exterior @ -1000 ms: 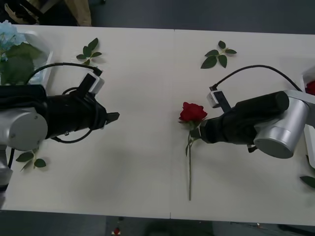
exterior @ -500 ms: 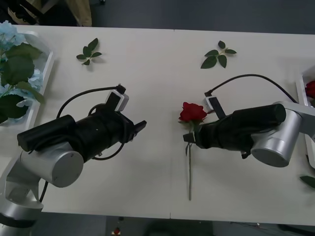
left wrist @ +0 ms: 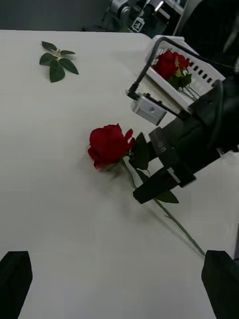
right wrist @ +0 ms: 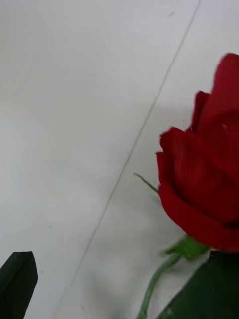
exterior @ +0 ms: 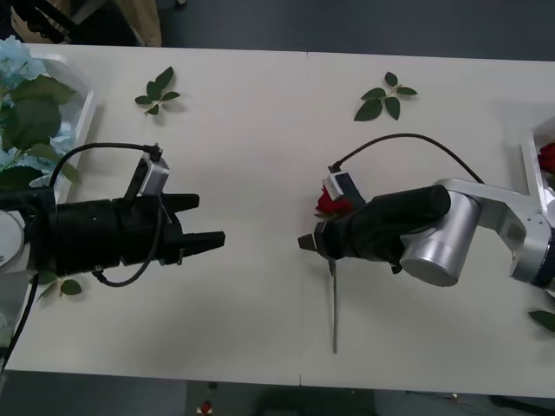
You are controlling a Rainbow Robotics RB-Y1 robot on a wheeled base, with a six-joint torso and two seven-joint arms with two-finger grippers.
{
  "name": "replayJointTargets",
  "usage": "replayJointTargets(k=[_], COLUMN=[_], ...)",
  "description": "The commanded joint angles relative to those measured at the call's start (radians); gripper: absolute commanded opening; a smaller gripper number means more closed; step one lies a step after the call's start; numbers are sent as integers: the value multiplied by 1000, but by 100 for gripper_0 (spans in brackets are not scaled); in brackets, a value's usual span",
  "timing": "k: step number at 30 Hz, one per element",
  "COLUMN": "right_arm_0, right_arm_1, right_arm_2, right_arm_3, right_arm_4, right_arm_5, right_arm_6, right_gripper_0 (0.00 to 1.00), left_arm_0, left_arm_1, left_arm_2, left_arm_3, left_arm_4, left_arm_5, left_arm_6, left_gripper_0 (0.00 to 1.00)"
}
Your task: Put the red flowers into the right box and the blue flowers into the left box
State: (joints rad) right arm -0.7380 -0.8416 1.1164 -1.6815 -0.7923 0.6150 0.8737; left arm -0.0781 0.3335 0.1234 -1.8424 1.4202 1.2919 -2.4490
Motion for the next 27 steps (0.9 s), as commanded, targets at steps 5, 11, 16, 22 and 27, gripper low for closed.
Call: replayJointTargets(k=[5,11,16,22,27], right_arm_0=[-69,-98,-110,-121,-123], right_arm_1=[76,147,190,203,196], right_arm_2=[23,48,48,65,65], right_arm_3=[97,197,258,290,292], right_arm_4=[4,27,33,44,44], right_arm_5=[-1,-1,-1,-1,-1], right_arm_6=[-4,2,13,28,41], right_gripper_0=[100,100,100,42,0], left_arm_0=[-186,-230,-218,-152,-120], left_arm_1=[-83,-125,-134,-123,-120], left_arm_2=[70,45,-1,-41,-51], left_arm_3=[230,256,255,219,189], left_arm_4=[74,95,186,224,230], left_arm_5=[185,181,181,179,187], left_arm_6=[-256,-256,-256,-256,-256], left_gripper_0=[100,100,100,100,100])
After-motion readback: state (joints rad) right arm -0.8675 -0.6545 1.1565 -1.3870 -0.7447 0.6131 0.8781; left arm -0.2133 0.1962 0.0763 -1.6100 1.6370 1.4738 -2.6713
